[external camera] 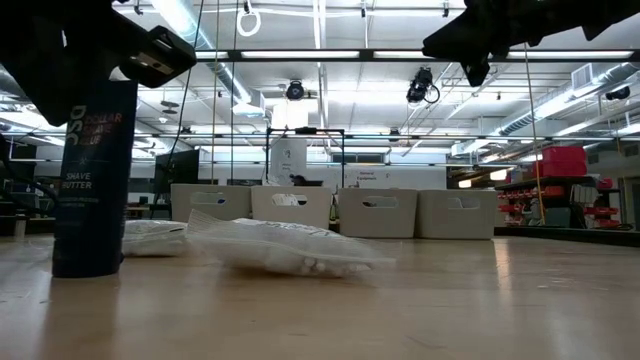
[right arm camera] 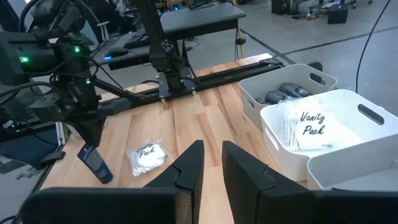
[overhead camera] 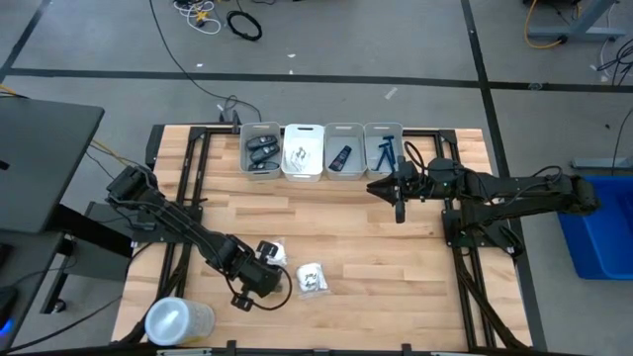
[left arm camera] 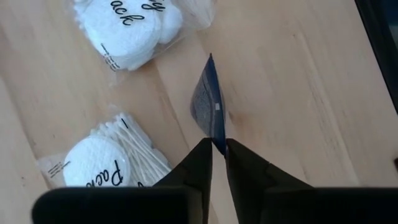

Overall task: Pick & Place Travel size toiletries
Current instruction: Put the blue shave cream into the middle gray bin

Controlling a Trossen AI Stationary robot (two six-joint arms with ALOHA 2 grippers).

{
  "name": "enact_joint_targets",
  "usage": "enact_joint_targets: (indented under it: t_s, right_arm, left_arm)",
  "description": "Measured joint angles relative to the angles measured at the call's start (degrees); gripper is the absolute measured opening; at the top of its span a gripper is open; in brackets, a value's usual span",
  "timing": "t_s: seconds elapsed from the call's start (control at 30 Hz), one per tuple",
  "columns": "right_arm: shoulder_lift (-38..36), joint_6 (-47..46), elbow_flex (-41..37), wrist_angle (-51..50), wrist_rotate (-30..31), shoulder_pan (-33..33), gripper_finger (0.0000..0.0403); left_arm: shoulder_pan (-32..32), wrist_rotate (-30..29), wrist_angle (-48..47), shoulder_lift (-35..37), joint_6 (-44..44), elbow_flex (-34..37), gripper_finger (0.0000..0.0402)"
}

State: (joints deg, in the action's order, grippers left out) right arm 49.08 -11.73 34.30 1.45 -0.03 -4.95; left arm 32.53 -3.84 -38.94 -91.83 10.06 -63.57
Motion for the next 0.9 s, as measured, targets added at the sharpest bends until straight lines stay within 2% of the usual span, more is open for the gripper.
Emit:
enact_joint_targets:
  t_s: [0.9]
  right_arm:
    - [0.0, 0.0, 0.0, 0.0, 0.0, 0.0, 0.0064]
  left_arm:
    - [-0.1, 0.0, 1.4, 0.0, -0.9, 0.0, 0.0010]
